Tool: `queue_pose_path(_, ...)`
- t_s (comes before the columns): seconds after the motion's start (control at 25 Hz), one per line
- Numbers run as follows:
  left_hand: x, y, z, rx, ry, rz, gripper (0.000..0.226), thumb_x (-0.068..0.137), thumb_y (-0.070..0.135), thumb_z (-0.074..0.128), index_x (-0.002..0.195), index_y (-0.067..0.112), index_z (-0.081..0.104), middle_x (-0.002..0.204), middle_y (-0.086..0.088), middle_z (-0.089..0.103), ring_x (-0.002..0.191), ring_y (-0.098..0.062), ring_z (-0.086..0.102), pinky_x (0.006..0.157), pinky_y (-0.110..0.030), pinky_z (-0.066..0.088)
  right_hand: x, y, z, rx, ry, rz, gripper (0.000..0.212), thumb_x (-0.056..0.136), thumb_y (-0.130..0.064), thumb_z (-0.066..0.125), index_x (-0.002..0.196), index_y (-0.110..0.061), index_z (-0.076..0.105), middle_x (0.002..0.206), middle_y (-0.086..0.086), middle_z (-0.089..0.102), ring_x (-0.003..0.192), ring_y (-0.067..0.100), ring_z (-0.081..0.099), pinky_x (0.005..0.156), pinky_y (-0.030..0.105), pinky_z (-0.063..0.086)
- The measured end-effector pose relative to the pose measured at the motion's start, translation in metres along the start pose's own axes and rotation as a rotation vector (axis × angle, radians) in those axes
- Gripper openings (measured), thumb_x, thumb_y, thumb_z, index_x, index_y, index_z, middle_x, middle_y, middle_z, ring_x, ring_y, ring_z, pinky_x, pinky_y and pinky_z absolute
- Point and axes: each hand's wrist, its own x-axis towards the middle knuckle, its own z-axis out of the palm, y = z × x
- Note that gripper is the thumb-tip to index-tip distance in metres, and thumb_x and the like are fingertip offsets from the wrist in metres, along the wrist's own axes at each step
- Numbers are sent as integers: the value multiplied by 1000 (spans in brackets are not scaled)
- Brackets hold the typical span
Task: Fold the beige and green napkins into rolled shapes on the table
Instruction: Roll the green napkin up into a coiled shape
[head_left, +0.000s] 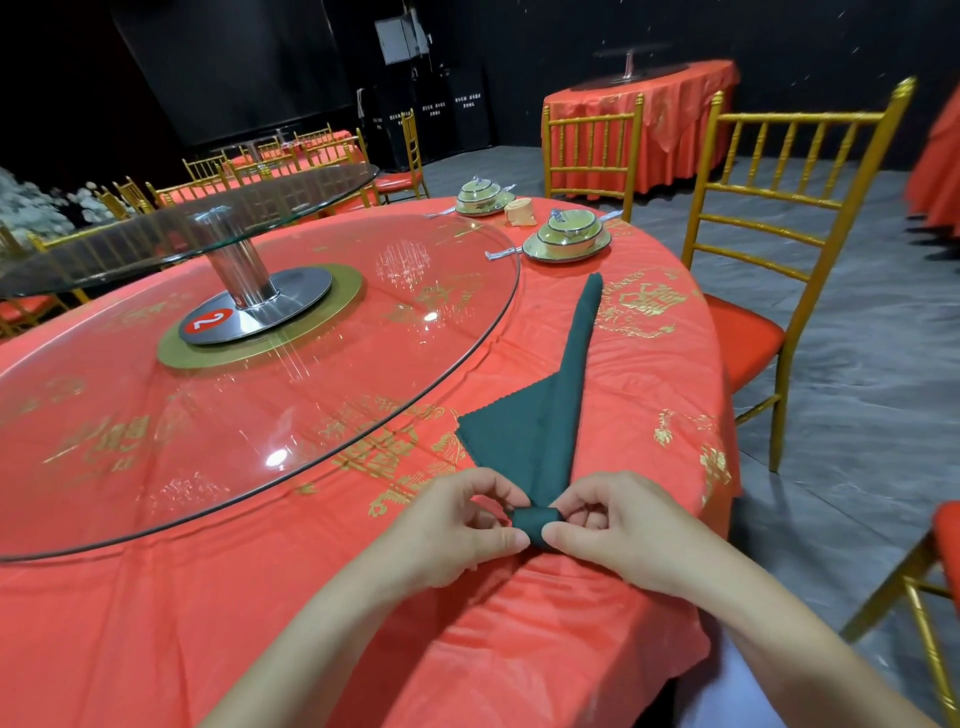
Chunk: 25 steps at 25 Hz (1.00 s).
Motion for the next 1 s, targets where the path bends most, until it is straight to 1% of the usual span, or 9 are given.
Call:
queue_pose_path(0.16, 8, 5, -3, 44, -7, 2, 18, 80, 12, 72, 85, 25, 62, 54, 8, 54, 41, -5, 43, 42, -19, 36, -6, 4, 4, 98, 93, 17, 21, 78, -32, 71, 95, -32, 59, 70, -11, 57, 56, 0, 53, 52, 17, 42)
queue_pose_path(0.24, 14, 8, -2, 52, -4, 2, 13, 81, 13, 71, 83, 23, 63, 46, 12, 54, 38, -3, 42, 40, -19, 33, -10, 5, 7, 174, 164, -17, 22, 78, -26, 72, 92, -35, 58, 78, -10, 56, 62, 3, 57, 51, 20, 45)
queue_pose_path(0.36, 18, 13, 2, 23, -20, -12, 10, 81, 13, 71, 77, 21, 64, 44, 12, 53, 36, -1, 41, 38, -19, 30, -15, 7, 9, 97, 231, -102, 25, 71, -26, 77, 83, -37, 58, 85, -9, 53, 73, 5, 61, 69, 24, 49)
queue_pose_path(0.48, 17, 16, 6, -17, -49, -21, 9, 79, 15, 73, 74, 17, 66, 51, 8, 51, 34, 0, 38, 37, -16, 28, -22, 6, 4, -51, 183, -129, 32, 70, -31, 76, 84, -41, 50, 85, -12, 52, 85, 4, 56, 80, 23, 46)
queue_pose_path(0.64, 10, 22, 15, 14, -124, -77, 9, 83, 19, 70, 76, 16, 65, 39, 12, 43, 35, -2, 31, 37, -16, 24, -32, 7, -10, -86, 103, -101, 28, 62, -43, 72, 85, -37, 57, 72, -7, 58, 73, 7, 58, 72, 26, 50)
queue_pose_path(0.72, 8, 28, 17, 13, -166, -138, 13, 83, 23, 69, 73, 17, 65, 40, 12, 41, 40, -6, 32, 38, -18, 25, -34, 8, -16, -52, 65, -68, 27, 61, -42, 75, 83, -34, 61, 66, -3, 63, 60, 6, 57, 67, 28, 51)
queue_pose_path(0.8, 9, 32, 17, 63, -156, -176, 15, 83, 28, 68, 74, 17, 63, 47, 7, 49, 44, -10, 37, 39, -19, 29, -32, 7, -18, -27, 40, -29, 23, 63, -36, 77, 82, -30, 65, 62, -4, 61, 52, 1, 51, 63, 25, 49)
queue_pose_path(0.92, 10, 30, 16, 257, -21, -46, 17, 82, 35, 69, 82, 24, 56, 69, 9, 61, 49, -5, 44, 49, -20, 36, -22, 5, -21, 8, 31, 6, 18, 64, -38, 76, 77, -29, 69, 69, -9, 60, 52, 0, 48, 60, 23, 45)
queue_pose_path(1.0, 5, 24, 17, 296, 42, 73, 21, 77, 35, 74, 84, 31, 54, 69, 16, 58, 50, 2, 44, 53, -15, 35, -17, 4, -26, 30, 4, 20, 14, 67, -37, 74, 77, -27, 70, 62, -11, 56, 51, 0, 45, 59, 25, 42)
